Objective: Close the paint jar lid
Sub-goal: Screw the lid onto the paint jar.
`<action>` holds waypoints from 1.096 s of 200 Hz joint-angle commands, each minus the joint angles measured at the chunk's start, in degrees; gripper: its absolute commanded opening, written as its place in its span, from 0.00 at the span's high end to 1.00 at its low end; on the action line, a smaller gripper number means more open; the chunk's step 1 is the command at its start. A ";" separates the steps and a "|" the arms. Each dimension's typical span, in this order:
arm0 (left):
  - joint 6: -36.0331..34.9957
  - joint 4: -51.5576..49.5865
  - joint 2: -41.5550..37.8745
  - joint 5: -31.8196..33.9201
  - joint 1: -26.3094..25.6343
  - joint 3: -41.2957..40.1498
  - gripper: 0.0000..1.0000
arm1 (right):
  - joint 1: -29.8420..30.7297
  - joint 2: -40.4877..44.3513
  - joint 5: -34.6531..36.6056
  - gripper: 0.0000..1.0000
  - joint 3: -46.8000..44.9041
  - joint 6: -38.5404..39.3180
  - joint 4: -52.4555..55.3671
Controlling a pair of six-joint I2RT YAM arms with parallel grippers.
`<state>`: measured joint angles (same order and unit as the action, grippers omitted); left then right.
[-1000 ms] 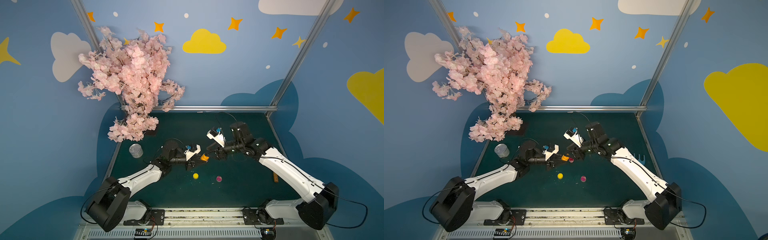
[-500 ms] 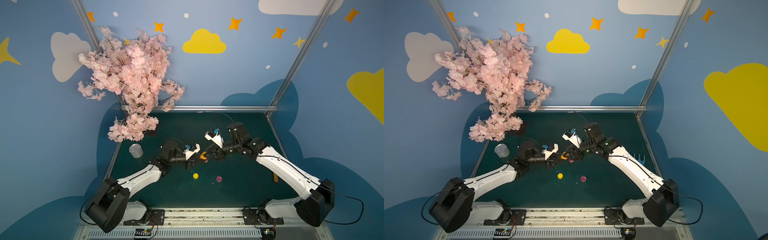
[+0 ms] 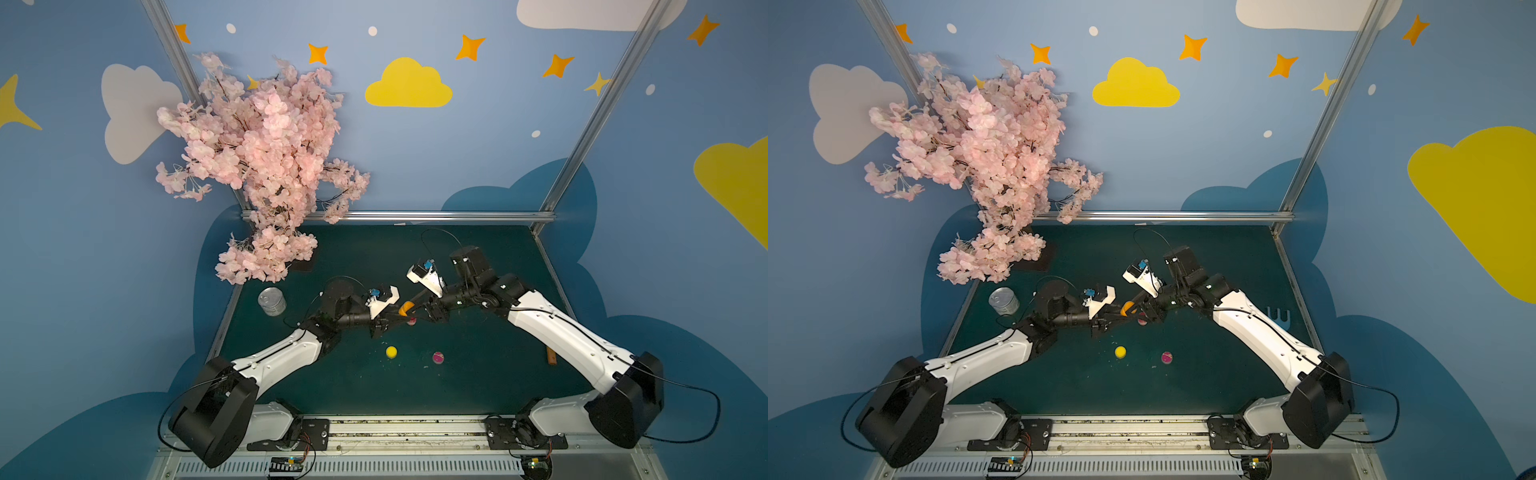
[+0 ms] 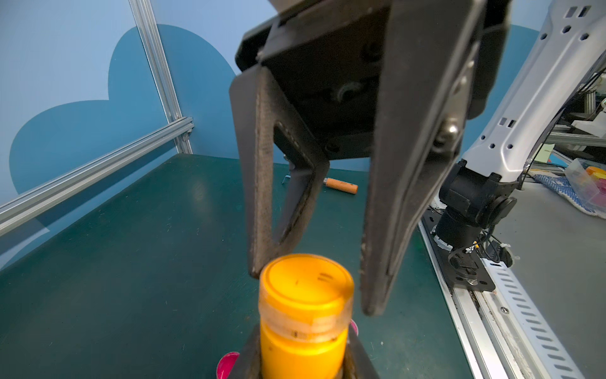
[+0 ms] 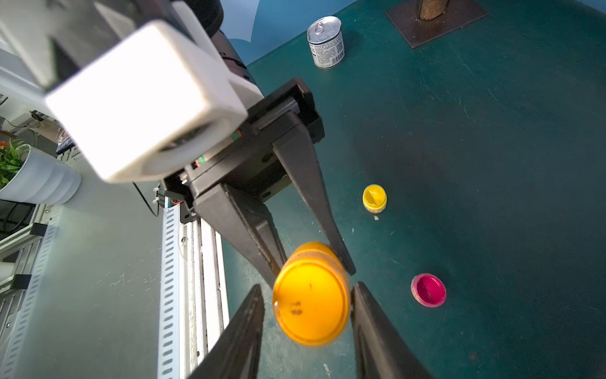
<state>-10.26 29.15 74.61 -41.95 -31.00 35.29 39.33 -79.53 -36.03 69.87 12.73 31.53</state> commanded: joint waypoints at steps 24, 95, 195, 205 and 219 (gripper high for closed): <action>-0.68 0.39 -0.97 -0.06 0.28 1.36 0.76 | 0.28 -1.14 0.36 0.63 1.59 0.20 1.28; -2.24 0.76 -1.78 3.89 0.22 1.70 0.76 | 0.37 -2.29 1.57 0.72 2.45 -1.72 2.17; -10.99 2.85 -3.47 23.27 -3.90 5.27 0.76 | 2.85 -5.71 9.61 0.76 4.13 -11.40 2.07; -11.26 3.88 -3.09 25.20 -4.46 5.48 0.76 | 3.17 -6.03 10.53 0.76 4.21 -12.76 1.64; -11.72 5.60 -2.69 28.11 -5.32 5.75 0.76 | 3.42 -6.47 12.19 0.76 4.35 -15.69 1.22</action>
<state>-19.88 25.54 72.47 -20.49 -34.83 36.91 40.91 -83.57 -26.65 74.04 2.92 29.98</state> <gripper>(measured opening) 0.315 0.351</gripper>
